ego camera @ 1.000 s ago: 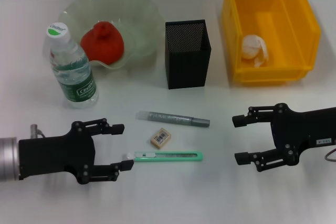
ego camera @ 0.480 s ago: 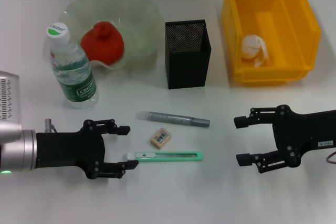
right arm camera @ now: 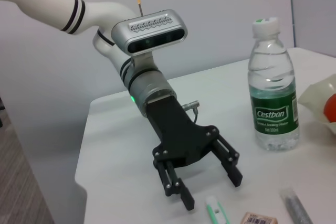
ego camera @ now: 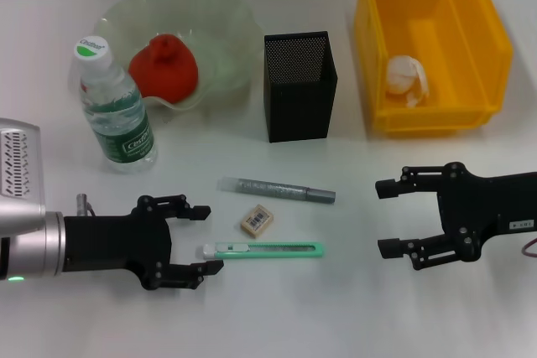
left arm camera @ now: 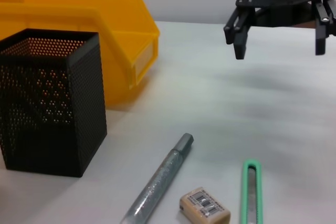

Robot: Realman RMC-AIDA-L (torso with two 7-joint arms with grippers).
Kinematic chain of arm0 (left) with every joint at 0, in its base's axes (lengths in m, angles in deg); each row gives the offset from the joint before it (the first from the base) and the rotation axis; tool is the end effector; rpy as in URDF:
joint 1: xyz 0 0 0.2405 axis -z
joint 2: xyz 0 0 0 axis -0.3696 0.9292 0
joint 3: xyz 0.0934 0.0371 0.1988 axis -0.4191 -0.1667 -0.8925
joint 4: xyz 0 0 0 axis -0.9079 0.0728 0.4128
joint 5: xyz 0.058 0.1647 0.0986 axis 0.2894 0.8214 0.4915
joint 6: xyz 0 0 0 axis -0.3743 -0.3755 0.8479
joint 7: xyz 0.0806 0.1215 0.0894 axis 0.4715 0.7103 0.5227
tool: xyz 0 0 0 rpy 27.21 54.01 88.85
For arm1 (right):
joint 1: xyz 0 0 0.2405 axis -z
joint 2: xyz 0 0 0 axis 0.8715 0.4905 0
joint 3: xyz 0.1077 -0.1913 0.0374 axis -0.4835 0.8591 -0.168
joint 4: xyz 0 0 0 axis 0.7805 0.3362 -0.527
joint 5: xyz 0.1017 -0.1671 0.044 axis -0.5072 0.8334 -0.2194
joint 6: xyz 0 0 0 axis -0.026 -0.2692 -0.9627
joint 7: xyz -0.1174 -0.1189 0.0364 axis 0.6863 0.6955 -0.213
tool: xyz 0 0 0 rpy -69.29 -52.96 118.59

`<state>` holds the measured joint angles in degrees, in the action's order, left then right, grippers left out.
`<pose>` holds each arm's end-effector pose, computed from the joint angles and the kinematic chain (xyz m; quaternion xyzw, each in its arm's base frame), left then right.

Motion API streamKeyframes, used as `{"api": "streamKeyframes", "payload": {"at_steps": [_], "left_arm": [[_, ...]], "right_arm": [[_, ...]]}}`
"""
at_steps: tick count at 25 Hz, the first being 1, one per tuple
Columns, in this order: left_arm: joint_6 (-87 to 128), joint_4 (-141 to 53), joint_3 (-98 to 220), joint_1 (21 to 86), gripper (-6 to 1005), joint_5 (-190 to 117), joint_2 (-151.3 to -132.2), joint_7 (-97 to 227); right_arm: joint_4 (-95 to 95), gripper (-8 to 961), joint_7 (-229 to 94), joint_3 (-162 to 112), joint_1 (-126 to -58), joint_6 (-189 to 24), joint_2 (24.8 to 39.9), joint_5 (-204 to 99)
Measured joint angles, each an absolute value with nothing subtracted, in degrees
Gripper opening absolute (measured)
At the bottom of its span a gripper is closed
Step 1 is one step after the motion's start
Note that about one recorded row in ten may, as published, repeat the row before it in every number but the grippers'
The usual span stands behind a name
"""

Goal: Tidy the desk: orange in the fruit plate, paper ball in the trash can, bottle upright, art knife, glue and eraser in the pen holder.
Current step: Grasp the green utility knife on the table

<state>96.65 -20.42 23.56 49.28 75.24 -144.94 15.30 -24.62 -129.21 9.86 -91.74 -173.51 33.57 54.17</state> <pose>-0.2711 0.2651 -0.0557 -0.9837 -0.0693 -0.1373 0.0936 0.2352 0.2712 -0.0131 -0.9708 0.1155 0.2096 0.0153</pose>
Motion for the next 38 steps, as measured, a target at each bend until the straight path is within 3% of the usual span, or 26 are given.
{"api": "streamKeyframes", "payload": {"at_steps": [5,10,21,29,38], "left_arm": [[95.89,-20.42,22.49,49.11,784,75.24,-145.04,15.81],[95.19,-20.42,22.03,49.11,624,75.24,-145.14,15.82],[95.13,-20.42,21.45,49.12,568,75.23,-145.16,15.91],[94.97,-20.42,21.45,49.26,430,75.23,-145.11,15.87],[94.38,-20.42,21.48,49.39,399,75.23,-145.11,15.77]], "right_arm": [[-24.57,824,-129.14,9.47,-91.74,-173.58,33.57,54.14],[-24.56,823,-129.11,9.47,-91.74,-173.81,33.61,54.12],[-24.56,823,-129.06,8.94,-91.74,-174.22,33.75,54.03],[-24.56,824,-129.03,8.88,-91.74,-174.22,33.75,54.03],[-24.56,824,-128.94,8.81,-91.67,-174.21,33.81,54.03]]}}
